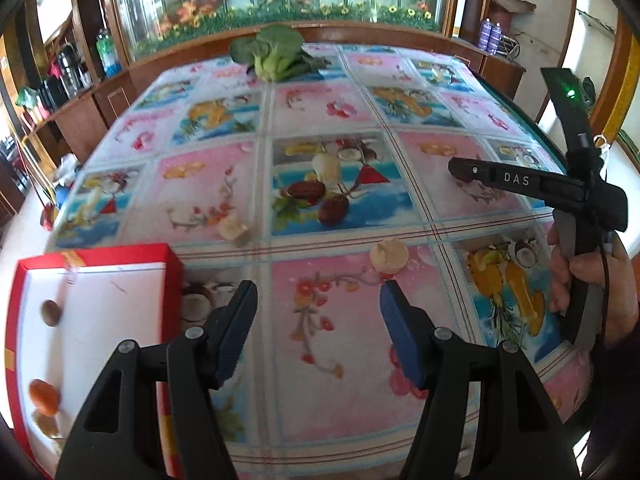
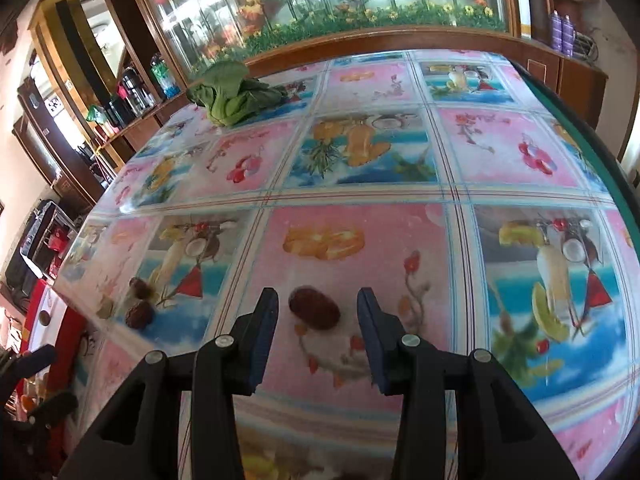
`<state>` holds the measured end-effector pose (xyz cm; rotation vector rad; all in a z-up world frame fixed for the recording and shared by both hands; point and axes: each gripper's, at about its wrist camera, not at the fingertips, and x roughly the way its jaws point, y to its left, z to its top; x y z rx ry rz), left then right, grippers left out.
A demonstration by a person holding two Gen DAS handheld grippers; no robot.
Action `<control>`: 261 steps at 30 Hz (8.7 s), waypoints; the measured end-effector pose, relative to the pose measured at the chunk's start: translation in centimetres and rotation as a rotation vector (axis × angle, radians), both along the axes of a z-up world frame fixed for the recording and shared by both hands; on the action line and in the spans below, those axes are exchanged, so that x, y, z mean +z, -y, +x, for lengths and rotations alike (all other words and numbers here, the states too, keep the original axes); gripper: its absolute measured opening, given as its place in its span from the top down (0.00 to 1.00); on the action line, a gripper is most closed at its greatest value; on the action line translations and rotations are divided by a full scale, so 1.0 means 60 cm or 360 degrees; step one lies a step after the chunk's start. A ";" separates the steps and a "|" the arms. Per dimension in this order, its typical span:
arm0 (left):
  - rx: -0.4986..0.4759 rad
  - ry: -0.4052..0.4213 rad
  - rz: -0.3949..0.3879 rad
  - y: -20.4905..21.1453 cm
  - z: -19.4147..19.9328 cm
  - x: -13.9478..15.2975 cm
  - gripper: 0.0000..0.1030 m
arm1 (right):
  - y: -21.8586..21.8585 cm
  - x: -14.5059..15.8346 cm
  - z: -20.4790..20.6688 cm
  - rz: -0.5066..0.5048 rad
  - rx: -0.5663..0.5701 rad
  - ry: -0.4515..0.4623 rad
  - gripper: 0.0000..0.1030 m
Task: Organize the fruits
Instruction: 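Grasp a round beige cookie with the left tool while the right grasps a date, then carry the cookie and the date over the red-rimmed tray, then open both tools to drop the cookie and date into the tray, then withdraw both open tools from the tray toward the remaining dates, then grasp a dark red date with the right tool while the left grasps another, then lift both dates and carry them over the tray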
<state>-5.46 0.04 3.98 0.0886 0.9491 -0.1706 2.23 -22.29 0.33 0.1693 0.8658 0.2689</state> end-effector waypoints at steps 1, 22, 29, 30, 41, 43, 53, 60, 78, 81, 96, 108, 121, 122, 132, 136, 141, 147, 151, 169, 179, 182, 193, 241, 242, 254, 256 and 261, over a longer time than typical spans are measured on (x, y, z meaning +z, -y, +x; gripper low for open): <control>-0.0005 -0.0017 -0.0007 0.007 0.003 -0.006 0.37 | -0.001 0.000 -0.002 -0.0015 0.0009 0.0008 0.61; -0.0053 -0.0022 0.0028 0.104 0.052 -0.049 0.73 | 0.015 0.001 -0.005 0.0041 0.0008 0.0034 0.76; -0.0202 0.0052 0.0091 0.142 0.015 -0.040 0.73 | 0.026 0.012 -0.011 0.0064 -0.0032 0.0148 0.76; -0.0220 0.0066 0.0085 0.143 0.005 -0.034 0.73 | 0.029 0.014 -0.012 0.0073 -0.0036 0.0169 0.76; -0.0176 0.0192 0.0009 0.039 -0.114 0.023 0.73 | 0.067 0.022 -0.021 0.0145 -0.0173 0.0244 0.76; -0.0115 0.0221 0.0018 0.005 -0.127 0.031 0.73 | 0.062 0.027 -0.029 0.0141 -0.0180 0.0258 0.76; 0.0360 0.0404 0.0042 -0.219 -0.175 0.081 0.73 | -0.085 0.082 -0.129 0.0300 0.0146 0.0408 0.76; 0.0545 0.0460 0.0105 -0.292 -0.205 0.072 0.73 | -0.254 0.104 -0.210 0.0410 0.0551 0.0446 0.76; 0.0620 0.0431 0.0180 -0.328 -0.232 0.042 0.72 | -0.425 0.061 -0.332 0.0254 0.1000 0.0387 0.76; 0.0622 0.0422 0.0186 -0.330 -0.234 0.039 0.72 | -0.428 0.055 -0.336 0.0243 0.1006 0.0375 0.76; 0.0630 0.0335 0.0223 -0.330 -0.221 0.016 0.72 | -0.432 0.036 -0.334 0.0226 0.1005 0.0338 0.75; 0.0680 0.0311 0.0228 -0.343 -0.215 0.014 0.52 | -0.428 0.039 -0.332 0.0267 0.1045 0.0327 0.54; 0.0673 0.0286 0.0215 -0.338 -0.212 0.011 0.35 | -0.400 0.040 -0.315 0.0452 0.0995 0.0286 0.50; 0.0672 0.0285 0.0216 -0.337 -0.212 0.010 0.35 | -0.399 0.040 -0.315 0.0456 0.0996 0.0289 0.50; 0.0674 0.0280 0.0225 -0.331 -0.209 0.011 0.31 | -0.387 0.042 -0.316 0.0504 0.0986 0.0298 0.49; 0.0668 0.0279 0.0229 -0.328 -0.209 0.010 0.30 | -0.383 0.041 -0.316 0.0514 0.0980 0.0304 0.49; 0.0672 0.0283 0.0228 -0.326 -0.210 0.011 0.30 | -0.374 0.042 -0.313 0.0516 0.0955 0.0301 0.49; 0.0636 0.0333 0.0228 -0.305 -0.203 0.029 0.30 | -0.331 0.051 -0.284 0.0477 0.0802 0.0314 0.49; 0.0602 0.0364 0.0231 -0.289 -0.196 0.042 0.30 | -0.283 0.058 -0.239 0.0472 0.0620 0.0292 0.49; 0.0419 0.0438 0.0239 -0.200 -0.136 0.082 0.29 | -0.218 0.007 -0.057 0.0192 0.0189 0.0026 0.58; 0.0386 0.0352 0.0232 -0.165 -0.113 0.057 0.29 | -0.227 -0.002 -0.047 0.0165 0.0265 0.0017 0.67; 0.0377 0.0351 0.0245 -0.159 -0.112 0.057 0.29 | -0.227 -0.003 -0.045 0.0176 0.0280 0.0012 0.68; 0.0351 0.0336 0.0289 -0.138 -0.102 0.054 0.29 | -0.243 -0.006 -0.040 0.0168 0.0368 -0.0011 0.85; 0.0006 -0.0051 0.0000 -0.002 0.129 -0.048 0.71 | -0.080 0.000 0.002 0.0760 0.0017 -0.0096 0.95; 0.0009 -0.0056 -0.0018 -0.003 0.128 -0.047 0.71 | -0.080 0.004 0.000 0.0779 0.0044 -0.0077 0.95; 0.0073 0.0190 -0.0117 -0.038 0.047 0.047 0.71 | -0.139 0.104 -0.092 0.0627 0.0433 0.0615 0.95; 0.0089 0.0248 -0.0108 -0.051 0.026 0.065 0.71 | -0.139 0.107 -0.096 0.0627 0.0457 0.0653 0.95; 0.0153 0.0280 -0.0078 -0.092 0.004 0.079 0.71 | -0.139 0.076 -0.059 0.0480 0.0311 0.0482 0.95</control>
